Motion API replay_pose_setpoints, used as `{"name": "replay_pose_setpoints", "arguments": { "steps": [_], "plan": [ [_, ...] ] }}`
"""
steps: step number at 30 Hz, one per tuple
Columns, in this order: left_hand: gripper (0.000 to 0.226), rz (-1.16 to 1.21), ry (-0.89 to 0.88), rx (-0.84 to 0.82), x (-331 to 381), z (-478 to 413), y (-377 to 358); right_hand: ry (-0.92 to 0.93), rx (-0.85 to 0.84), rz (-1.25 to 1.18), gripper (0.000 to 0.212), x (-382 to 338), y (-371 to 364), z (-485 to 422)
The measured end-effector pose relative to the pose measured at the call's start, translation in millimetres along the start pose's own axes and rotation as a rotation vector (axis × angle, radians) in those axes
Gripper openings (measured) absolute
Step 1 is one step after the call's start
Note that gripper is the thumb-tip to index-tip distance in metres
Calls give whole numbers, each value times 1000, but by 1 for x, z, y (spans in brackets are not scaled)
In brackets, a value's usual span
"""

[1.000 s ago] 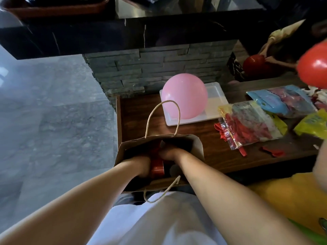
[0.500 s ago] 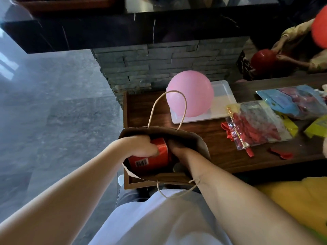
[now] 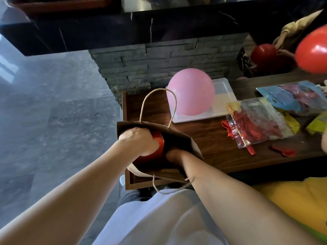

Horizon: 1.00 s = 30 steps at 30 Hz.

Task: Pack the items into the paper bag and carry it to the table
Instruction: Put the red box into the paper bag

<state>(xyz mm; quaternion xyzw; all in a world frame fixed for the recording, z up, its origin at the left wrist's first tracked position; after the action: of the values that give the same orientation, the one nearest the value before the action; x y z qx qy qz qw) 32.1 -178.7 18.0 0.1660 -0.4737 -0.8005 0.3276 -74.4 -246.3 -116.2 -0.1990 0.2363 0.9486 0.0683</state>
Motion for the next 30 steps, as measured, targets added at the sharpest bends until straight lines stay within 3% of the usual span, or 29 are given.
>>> {"name": "replay_pose_setpoints", "arguments": {
  "steps": [6, 9, 15, 18, 20, 22, 25, 27, 30],
  "plan": [
    [43, -79, 24, 9, 2, 5, -5, 37, -20, 52, 60, 7, -22, 1],
    [37, -65, 23, -1, 2, 5, -5, 11, 36, 16, 55, 6, -20, 1],
    [40, -136, 25, -106, -1, 0, -7, 93, -119, 299, 49, -1, -14, 29],
    [40, -98, 11, -191, -2, -2, -6, 90, -76, 362, 38, -11, -6, 50],
    [41, -48, -1, -247, -5, -2, -3, 115, 35, 262, 42, -14, 2, 63],
    [43, 22, 0, -300, -7, -3, -2, 176, 113, -8, 55, -14, 13, 73],
    [48, 197, -16, -412, -7, -4, -4, 304, -13, -295, 64, -14, 18, 88],
    [54, 337, -38, -434, -6, -4, -4, 305, 0, -349, 55, -12, 21, 87],
    [47, 548, 12, -324, -10, -6, -5, 148, 102, -444, 36, -1, 30, 81]
  ]
}}
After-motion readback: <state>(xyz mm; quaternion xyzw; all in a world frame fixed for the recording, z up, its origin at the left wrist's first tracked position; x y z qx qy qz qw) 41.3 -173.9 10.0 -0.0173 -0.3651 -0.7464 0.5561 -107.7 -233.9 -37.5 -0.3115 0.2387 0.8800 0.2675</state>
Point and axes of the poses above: each hand's wrist, its own z-axis away from the middle knuckle, its own y-axis out of the back of the hand, x = y × z, the point moved 3 cm from there along -z, towards the middle knuckle, and after that the axes turned 4 degrees about x, right-handed, at the moved point
